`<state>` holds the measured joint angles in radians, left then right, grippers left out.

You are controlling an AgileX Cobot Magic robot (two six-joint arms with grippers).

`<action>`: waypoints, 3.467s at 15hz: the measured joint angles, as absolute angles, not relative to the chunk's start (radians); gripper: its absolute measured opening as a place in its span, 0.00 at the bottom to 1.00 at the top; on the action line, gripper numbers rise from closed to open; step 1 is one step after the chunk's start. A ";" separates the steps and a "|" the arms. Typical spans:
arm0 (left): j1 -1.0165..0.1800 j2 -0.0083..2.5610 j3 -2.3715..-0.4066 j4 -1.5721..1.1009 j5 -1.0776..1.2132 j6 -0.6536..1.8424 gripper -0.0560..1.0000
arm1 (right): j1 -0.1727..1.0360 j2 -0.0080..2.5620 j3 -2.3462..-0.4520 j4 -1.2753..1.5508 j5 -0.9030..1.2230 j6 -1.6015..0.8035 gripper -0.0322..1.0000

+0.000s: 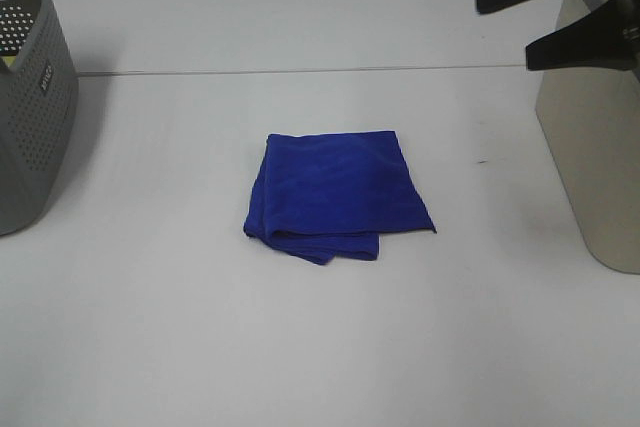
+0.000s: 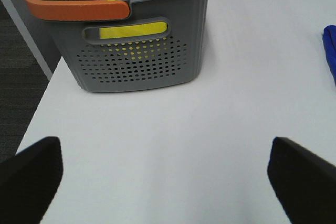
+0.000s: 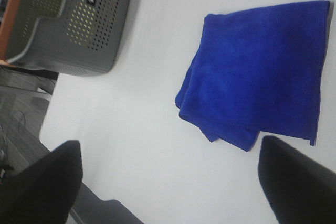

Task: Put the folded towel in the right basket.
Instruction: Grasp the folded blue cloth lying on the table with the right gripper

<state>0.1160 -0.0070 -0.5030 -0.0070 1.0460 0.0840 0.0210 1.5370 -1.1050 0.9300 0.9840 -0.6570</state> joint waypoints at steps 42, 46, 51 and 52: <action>0.116 -0.007 -0.503 -0.007 1.046 0.084 0.99 | 0.319 2.110 -1.181 0.953 0.443 -0.745 0.88; 0.116 -0.007 -0.503 -0.007 1.046 0.084 0.99 | 0.319 2.107 -1.184 0.839 0.423 -0.585 0.88; 0.116 -0.007 -0.503 -0.007 1.046 0.084 0.99 | 0.277 2.092 -1.185 0.733 0.425 -0.436 0.87; 0.116 -0.007 -0.503 -0.007 1.046 0.084 0.99 | 0.276 2.079 -1.184 0.714 0.432 -0.432 0.87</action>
